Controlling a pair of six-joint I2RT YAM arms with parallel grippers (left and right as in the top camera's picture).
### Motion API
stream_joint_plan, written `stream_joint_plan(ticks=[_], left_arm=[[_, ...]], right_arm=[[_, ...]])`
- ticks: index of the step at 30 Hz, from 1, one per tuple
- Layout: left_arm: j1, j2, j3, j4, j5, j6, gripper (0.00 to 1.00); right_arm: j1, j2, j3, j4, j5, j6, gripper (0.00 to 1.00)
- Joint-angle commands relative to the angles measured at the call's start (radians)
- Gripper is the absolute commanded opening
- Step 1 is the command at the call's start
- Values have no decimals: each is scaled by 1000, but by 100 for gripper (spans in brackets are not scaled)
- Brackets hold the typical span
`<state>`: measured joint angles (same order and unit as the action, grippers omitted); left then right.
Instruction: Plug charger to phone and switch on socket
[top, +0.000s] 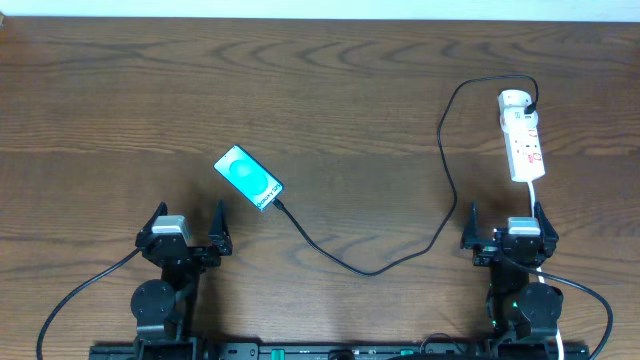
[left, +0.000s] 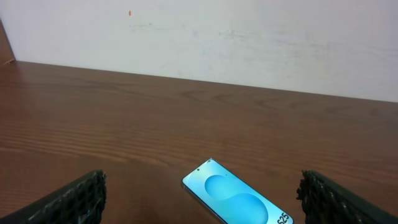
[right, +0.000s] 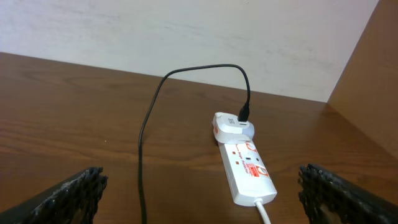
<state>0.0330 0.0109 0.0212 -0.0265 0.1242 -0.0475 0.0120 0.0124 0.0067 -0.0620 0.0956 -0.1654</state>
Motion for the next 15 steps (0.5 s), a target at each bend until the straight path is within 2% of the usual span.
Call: stream_joint_plan(ticks=[1,15], left_arm=[[5,-6,-17,-36,9,10,92],[5,-6,-17,-36,9,10,92]], right_arm=[[8,-5,-1,-2,18,11,99],[8,-5,-1,-2,18,11,99]])
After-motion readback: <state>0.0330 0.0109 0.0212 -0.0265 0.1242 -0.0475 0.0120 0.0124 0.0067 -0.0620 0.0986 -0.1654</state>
